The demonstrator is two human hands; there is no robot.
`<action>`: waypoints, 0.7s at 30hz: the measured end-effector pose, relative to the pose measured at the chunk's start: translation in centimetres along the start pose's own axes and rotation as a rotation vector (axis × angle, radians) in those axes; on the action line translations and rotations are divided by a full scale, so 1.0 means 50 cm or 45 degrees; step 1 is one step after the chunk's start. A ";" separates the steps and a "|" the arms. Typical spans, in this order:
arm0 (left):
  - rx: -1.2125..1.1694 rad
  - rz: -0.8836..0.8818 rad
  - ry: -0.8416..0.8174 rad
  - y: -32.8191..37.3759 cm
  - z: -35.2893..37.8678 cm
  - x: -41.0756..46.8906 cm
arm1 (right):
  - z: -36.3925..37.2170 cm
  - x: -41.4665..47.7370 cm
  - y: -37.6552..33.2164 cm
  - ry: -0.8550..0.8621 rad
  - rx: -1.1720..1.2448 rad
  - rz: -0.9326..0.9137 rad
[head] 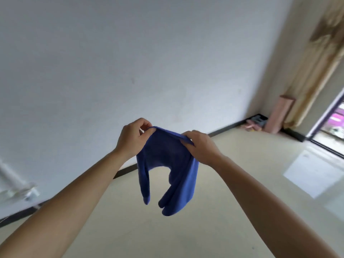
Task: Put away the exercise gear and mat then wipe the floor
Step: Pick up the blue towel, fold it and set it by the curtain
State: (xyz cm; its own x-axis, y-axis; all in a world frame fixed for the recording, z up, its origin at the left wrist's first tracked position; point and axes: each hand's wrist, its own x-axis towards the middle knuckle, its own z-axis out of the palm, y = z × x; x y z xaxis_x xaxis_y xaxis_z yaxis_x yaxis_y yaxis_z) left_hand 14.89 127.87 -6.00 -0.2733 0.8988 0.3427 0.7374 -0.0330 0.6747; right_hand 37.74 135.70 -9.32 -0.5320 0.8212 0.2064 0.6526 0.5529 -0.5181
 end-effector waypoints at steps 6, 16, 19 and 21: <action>-0.067 0.142 -0.209 0.217 0.307 0.171 | -0.197 -0.018 0.304 0.056 0.142 0.284; -0.167 0.381 -0.434 0.387 0.704 0.490 | -0.376 0.195 0.748 0.540 0.081 0.409; -0.265 0.426 -0.469 0.411 0.844 0.620 | -0.435 0.283 0.879 0.601 -0.003 0.422; -0.306 0.439 -0.488 0.442 0.933 0.718 | -0.485 0.337 0.967 0.599 -0.099 0.456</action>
State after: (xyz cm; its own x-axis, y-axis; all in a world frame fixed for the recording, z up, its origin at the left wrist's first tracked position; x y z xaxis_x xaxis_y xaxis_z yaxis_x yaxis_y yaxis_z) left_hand 50.17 179.80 -9.29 0.2353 0.9113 0.3378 0.5705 -0.4109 0.7111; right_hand 73.39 179.70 -10.75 0.0135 0.9229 0.3848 0.7945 0.2238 -0.5646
